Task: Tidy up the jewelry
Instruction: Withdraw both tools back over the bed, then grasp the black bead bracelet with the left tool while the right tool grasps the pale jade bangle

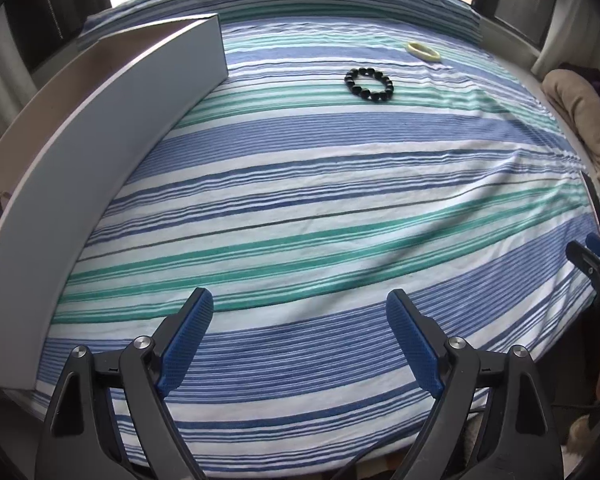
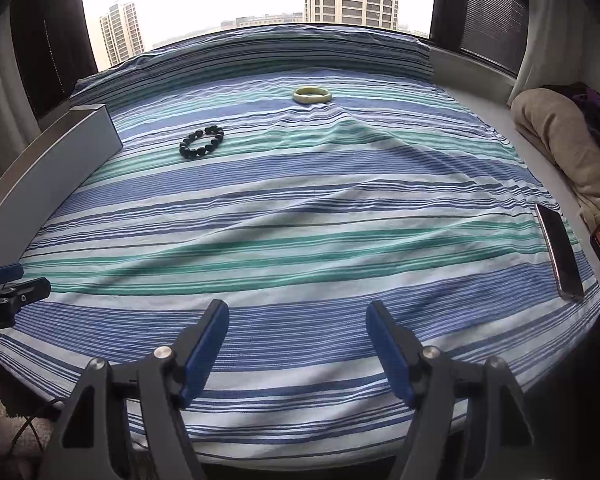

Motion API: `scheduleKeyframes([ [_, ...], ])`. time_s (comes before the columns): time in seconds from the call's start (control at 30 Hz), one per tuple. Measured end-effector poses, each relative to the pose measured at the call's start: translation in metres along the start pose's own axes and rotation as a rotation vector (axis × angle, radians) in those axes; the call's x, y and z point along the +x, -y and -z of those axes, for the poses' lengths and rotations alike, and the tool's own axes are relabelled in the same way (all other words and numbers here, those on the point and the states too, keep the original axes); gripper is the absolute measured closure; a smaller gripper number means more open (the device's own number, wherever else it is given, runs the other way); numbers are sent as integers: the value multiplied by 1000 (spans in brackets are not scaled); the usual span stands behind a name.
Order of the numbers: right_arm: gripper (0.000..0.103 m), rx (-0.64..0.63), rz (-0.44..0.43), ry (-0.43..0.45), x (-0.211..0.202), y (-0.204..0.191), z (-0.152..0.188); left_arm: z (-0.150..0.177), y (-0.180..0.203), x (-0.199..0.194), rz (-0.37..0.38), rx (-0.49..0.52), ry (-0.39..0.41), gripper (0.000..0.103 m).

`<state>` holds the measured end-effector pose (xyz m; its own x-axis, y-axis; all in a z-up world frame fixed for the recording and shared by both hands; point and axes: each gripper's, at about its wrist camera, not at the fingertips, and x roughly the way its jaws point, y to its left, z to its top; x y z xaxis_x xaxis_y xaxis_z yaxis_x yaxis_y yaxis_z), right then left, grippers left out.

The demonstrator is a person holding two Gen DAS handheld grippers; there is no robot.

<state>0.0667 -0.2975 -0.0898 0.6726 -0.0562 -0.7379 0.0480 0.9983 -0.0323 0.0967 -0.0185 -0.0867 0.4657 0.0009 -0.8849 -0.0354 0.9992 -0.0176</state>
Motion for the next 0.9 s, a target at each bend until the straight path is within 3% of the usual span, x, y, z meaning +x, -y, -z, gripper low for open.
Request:
scheduleKeyframes([
  [0.33, 31, -7, 31, -6, 12, 6, -4, -12, 14, 31, -33, 37, -63, 14],
  [0.43, 31, -1, 27, -16, 16, 8, -3, -24, 20, 43, -12, 58, -97, 14],
  [0.5, 31, 3, 16, -21, 18, 10, -3, -48, 20, 47, 29, 49, -92, 14],
  [0.63, 31, 14, -6, -23, 21, 12, -3, -126, 11, 67, 103, -57, -24, 14],
  [0.73, 31, 31, -26, -17, 20, 15, -5, -178, 24, 95, 120, -67, 20, 22],
  [0.8, 31, 36, -32, -10, 18, 19, -9, -201, 36, 118, 84, -67, 27, 38],
  [0.9, 31, 39, -26, 2, 14, 27, -15, -218, 51, 152, 23, -72, -11, 51],
])
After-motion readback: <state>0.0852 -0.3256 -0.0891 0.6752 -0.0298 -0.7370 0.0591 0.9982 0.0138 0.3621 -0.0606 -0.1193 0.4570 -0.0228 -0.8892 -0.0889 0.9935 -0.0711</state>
